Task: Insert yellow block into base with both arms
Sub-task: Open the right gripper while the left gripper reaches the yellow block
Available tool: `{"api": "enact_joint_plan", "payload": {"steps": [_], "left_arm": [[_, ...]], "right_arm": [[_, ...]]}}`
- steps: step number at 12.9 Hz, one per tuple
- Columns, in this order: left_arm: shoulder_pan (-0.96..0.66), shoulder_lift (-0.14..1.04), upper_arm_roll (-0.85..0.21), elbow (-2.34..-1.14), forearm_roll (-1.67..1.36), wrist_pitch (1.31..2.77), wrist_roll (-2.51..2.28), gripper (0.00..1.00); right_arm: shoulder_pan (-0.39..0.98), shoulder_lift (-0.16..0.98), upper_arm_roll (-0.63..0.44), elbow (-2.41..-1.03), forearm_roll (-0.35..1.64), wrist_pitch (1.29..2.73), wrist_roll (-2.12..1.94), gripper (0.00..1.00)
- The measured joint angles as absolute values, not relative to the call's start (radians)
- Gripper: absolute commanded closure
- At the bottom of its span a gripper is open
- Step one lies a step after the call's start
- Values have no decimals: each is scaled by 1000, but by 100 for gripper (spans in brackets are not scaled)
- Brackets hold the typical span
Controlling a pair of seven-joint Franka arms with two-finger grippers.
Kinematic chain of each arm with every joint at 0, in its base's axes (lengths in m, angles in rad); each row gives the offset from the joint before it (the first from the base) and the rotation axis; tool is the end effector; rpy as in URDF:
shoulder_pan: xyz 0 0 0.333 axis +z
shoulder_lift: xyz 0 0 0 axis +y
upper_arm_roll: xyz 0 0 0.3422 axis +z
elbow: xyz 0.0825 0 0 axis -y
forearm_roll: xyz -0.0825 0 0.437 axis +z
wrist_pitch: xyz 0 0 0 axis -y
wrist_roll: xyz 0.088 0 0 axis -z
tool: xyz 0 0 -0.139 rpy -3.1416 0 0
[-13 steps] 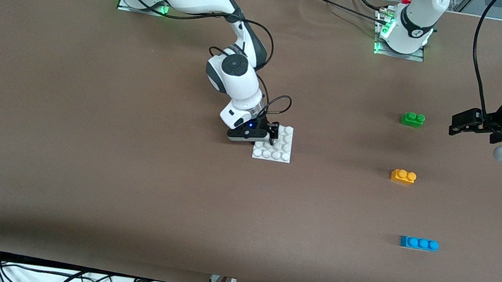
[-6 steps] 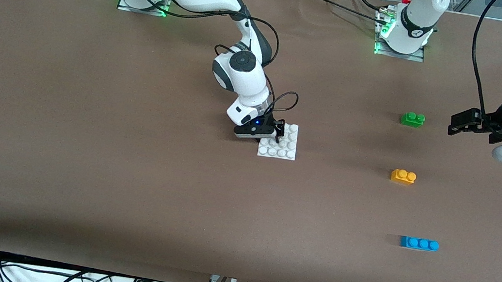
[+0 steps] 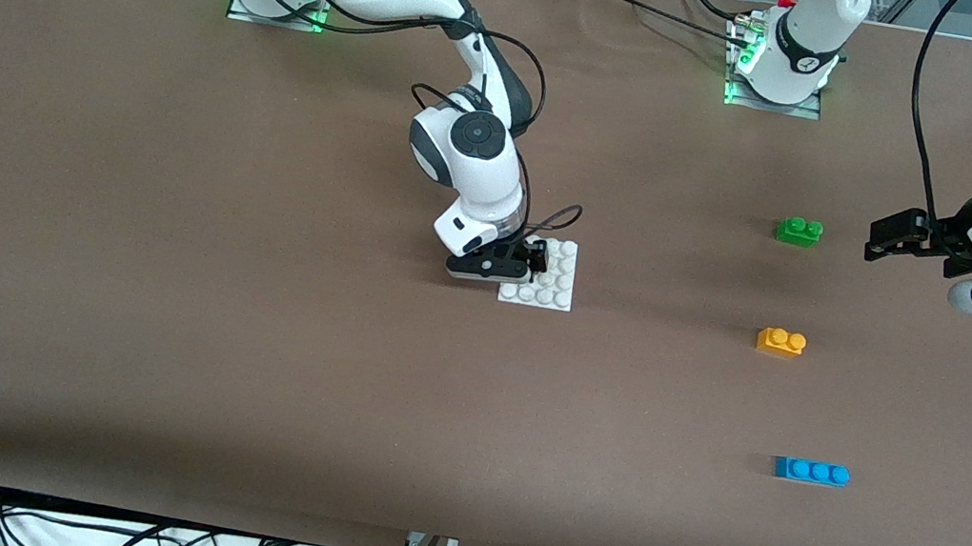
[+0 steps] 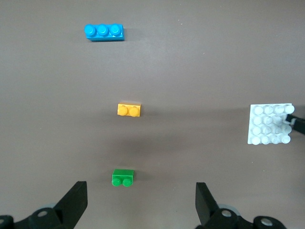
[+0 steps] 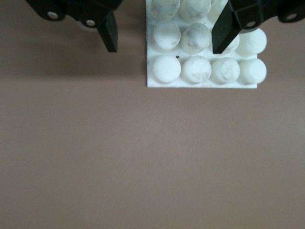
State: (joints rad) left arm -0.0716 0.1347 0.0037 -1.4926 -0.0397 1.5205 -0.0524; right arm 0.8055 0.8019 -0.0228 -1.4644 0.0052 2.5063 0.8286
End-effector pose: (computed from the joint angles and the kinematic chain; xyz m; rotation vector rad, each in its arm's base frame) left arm 0.6395 -0.0493 0.5712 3.1042 -0.0239 -0.1693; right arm 0.5722 0.5736 0.1810 -2.9648 0.0605 -0.2607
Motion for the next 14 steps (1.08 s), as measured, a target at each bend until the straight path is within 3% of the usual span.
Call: {"api": "enact_joint_plan", "payload": {"steps": [1, 4, 7, 11, 14], "left_arm": [[-72, 135, 4, -1493, -40, 1521, -52, 0], [-72, 137, 4, -1493, -40, 1521, -52, 0], [-72, 141, 4, -1492, -40, 1521, -52, 0], [-52, 184, 12, -1472, -40, 1523, -52, 0], [-27, 243, 14, -1466, -40, 1523, -52, 0]], "right_arm": [[789, 772, -24, -1435, 5, 2420, 829, 2], [739, 659, -37, -1398, 5, 2248, 822, 1], [709, 569, -123, -1401, 5, 2127, 675, 1], [689, 401, -241, -1522, 6, 2089, 513, 1], [689, 259, -363, -1596, 51, 1964, 349, 1]]}}
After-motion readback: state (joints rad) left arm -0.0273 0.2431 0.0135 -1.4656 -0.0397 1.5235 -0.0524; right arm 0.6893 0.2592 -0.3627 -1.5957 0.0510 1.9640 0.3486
